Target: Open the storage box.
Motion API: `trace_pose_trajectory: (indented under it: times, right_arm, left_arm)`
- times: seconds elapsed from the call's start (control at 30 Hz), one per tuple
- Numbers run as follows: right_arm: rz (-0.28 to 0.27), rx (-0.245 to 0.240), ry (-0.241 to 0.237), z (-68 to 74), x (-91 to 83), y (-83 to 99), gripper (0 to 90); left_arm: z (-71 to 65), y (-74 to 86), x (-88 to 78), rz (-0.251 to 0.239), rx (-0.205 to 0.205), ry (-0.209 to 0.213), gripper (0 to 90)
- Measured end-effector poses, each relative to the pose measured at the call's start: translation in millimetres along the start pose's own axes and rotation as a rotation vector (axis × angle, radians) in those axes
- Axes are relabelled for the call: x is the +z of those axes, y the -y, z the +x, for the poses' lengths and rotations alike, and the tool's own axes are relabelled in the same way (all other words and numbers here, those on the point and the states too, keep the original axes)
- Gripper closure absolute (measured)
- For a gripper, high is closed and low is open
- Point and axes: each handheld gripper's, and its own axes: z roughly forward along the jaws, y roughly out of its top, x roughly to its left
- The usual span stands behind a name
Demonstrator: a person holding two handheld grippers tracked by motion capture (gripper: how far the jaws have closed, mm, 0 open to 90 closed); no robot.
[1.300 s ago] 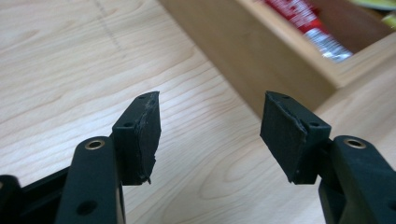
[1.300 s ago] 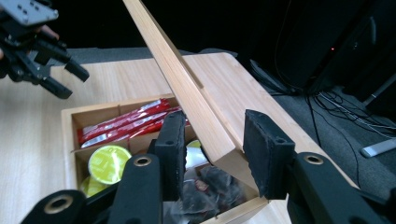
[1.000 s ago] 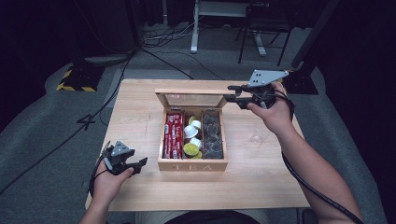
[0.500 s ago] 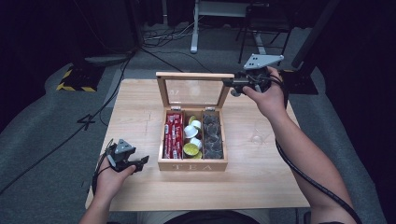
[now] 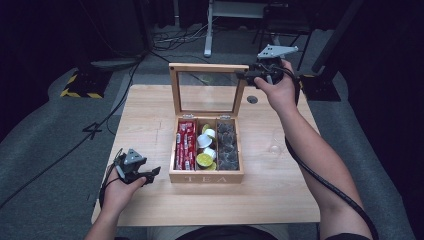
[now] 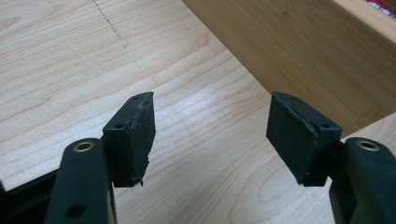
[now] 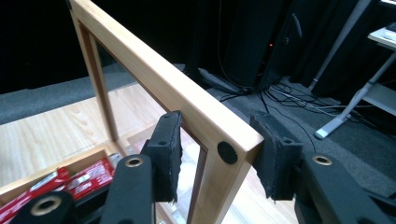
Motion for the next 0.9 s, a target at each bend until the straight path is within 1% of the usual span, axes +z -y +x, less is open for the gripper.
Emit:
trace_pose_trajectory:
  times: [0.1,0.27,0.37,0.43,0.47,0.77,0.9]
  right_arm:
    - [-0.002,0.004,0.014,-3.9,5.0,-0.5,54.1]
    - [-0.014,0.025,0.029,-10.7,12.8,0.7,53.1]
    - [0.011,0.037,0.048,-14.6,18.4,2.4,54.1]
    - [0.042,0.042,0.058,-17.6,22.7,5.5,54.4]
    - [0.048,0.046,0.064,-19.5,25.6,8.1,54.3]
    - [0.053,0.094,0.067,-26.9,41.7,24.3,49.8]
    - [0.065,0.097,0.079,-27.9,47.4,28.3,48.4]
  left_arm:
    - [0.0,0.4,-0.6,0.002,0.003,0.001,33.6]
    - [-0.2,1.1,-1.4,-0.004,-0.002,-0.001,33.7]
    - [0.0,1.1,-1.9,0.005,0.007,0.0,33.7]
    - [-0.8,1.1,-1.5,0.002,0.003,0.009,34.2]
    - [-1.2,1.1,-1.2,-0.002,0.002,0.009,34.4]
    - [-2.6,0.3,0.6,-0.001,0.003,0.013,34.6]
    - [-2.0,0.3,0.9,0.0,0.007,0.015,34.6]
